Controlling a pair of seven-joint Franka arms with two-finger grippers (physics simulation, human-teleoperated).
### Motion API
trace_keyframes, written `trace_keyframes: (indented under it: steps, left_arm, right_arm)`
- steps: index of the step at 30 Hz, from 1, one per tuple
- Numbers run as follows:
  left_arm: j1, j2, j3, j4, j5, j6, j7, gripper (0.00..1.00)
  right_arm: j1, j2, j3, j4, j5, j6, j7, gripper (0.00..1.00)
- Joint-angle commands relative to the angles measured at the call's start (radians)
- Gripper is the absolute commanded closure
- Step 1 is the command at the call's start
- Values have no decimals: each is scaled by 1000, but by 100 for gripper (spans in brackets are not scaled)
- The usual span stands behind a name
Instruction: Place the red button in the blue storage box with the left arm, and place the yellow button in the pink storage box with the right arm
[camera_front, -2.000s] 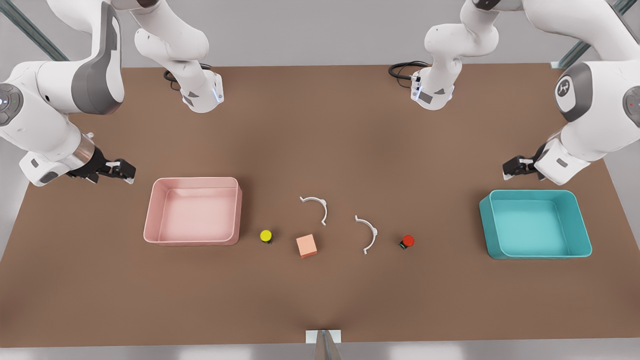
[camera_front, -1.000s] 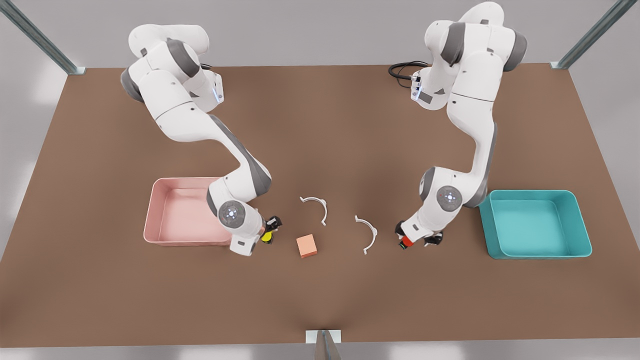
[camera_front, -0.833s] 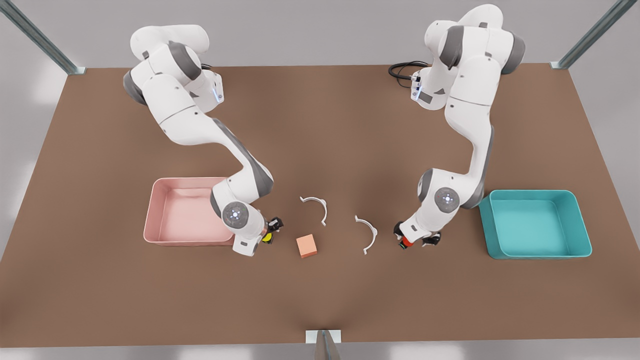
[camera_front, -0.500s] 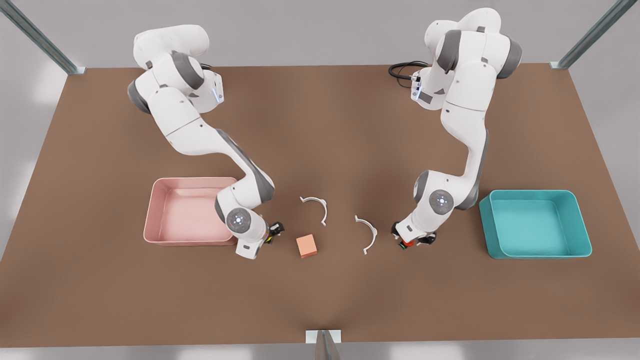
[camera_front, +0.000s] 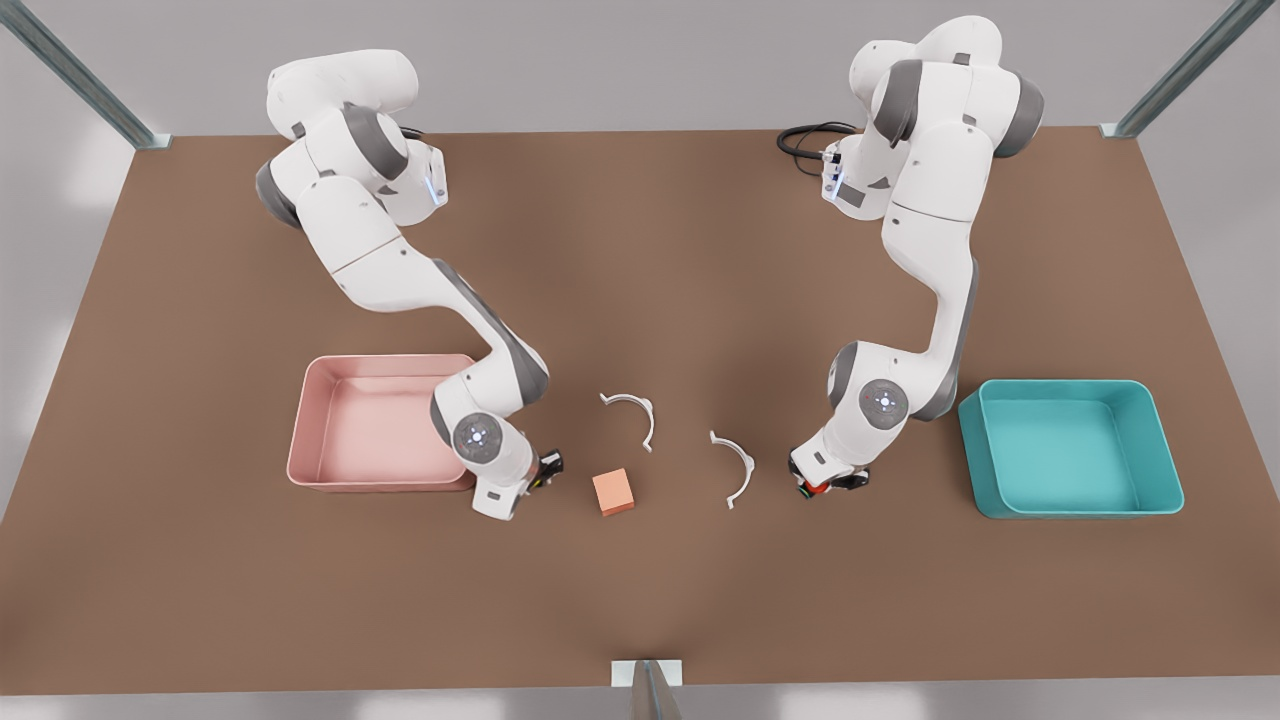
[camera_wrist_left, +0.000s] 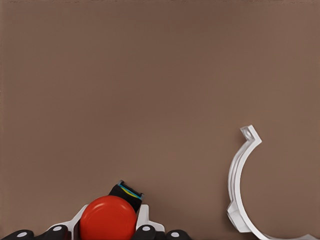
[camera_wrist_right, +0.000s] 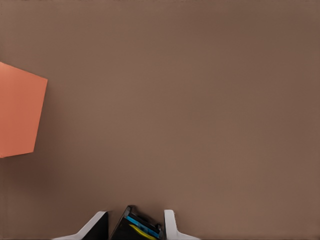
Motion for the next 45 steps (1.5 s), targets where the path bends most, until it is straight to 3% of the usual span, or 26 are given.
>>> trace_keyframes:
  steps: [1,4,5,6,7,11,15,19,21,22,23,25,26,28,30,31,32,33,34,35,36,38,40,45]
  left_arm:
    - [3,-5,0,1,-1,0,-2,45]
    - [4,-67,0,-4,-12,-37,-2,47]
    - [7,-111,0,-5,-12,-98,4,49]
    - [27,-166,2,-7,-12,-184,33,49]
    - [49,-221,3,-7,-12,-276,71,49]
    - [205,-341,5,-11,-12,-479,370,49]
    - [391,-349,3,-16,-12,-491,755,49]
    - [506,-326,5,-11,-36,-488,973,51]
    - [557,-283,5,16,-56,-480,1068,51]
    - [581,-263,5,19,-71,-479,1099,51]
    - [597,-240,5,32,-91,-479,1159,50]
    - [607,-219,6,38,-93,-479,1168,46]
    - [615,-192,5,52,-123,-480,1164,0]
    - [616,-194,5,61,-128,-480,1148,0]
    - [615,-195,5,72,-127,-482,1127,0]
    - [606,-202,5,76,-125,-485,1064,0]
    - [555,-237,3,78,-114,-508,915,0]
    - [503,-266,3,108,-114,-552,704,0]
    - [474,-280,3,208,-113,-681,495,0]
    - [437,-280,3,323,-111,-831,262,0]
    - [383,-317,2,352,-90,-862,67,0]
    - [333,-458,3,317,42,-937,-67,0]
    - [331,-573,2,228,44,-934,-41,0]
    - [331,-581,2,228,45,-936,-41,0]
  right_arm:
    - [-3,-33,5,0,-7,-41,3,51]
    - [-29,-124,11,-6,-7,-110,3,51]
    - [-85,-148,51,-38,-7,-115,-23,51]
    - [-193,-151,147,-62,-7,-118,-33,51]
    - [-220,-180,166,-90,-27,-121,-31,51]
    - [-297,-363,167,-305,-45,-87,-34,51]
    - [-394,-464,169,-490,-48,-15,-77,51]
    - [-501,-518,169,-685,-50,178,-157,51]
    - [-526,-525,169,-731,-50,215,-155,47]
    - [-526,-524,169,-739,-50,217,-155,31]
    - [-526,-522,169,-737,-50,217,-155,18]
    - [-526,-516,169,-737,-52,218,-155,15]
    - [-526,-512,167,-730,-65,218,-154,15]
    - [-518,-513,169,-647,-76,177,-155,12]
    - [-457,-562,148,-538,-78,20,-157,7]
    - [-354,-666,33,-533,-58,-23,-143,7]
    - [-279,-758,-76,-530,42,-102,-148,1]
    - [-257,-828,-129,-455,123,-308,-140,0]
    - [-208,-834,-217,-405,128,-388,-125,0]
    - [-207,-826,-215,-398,136,-418,-97,0]
    - [-202,-789,-213,-287,139,-521,-65,0]
    - [-200,-734,-221,-79,154,-701,-26,0]
    - [-200,-726,-210,-79,156,-711,12,0]
    - [-228,-688,-253,-56,237,-708,-19,0]
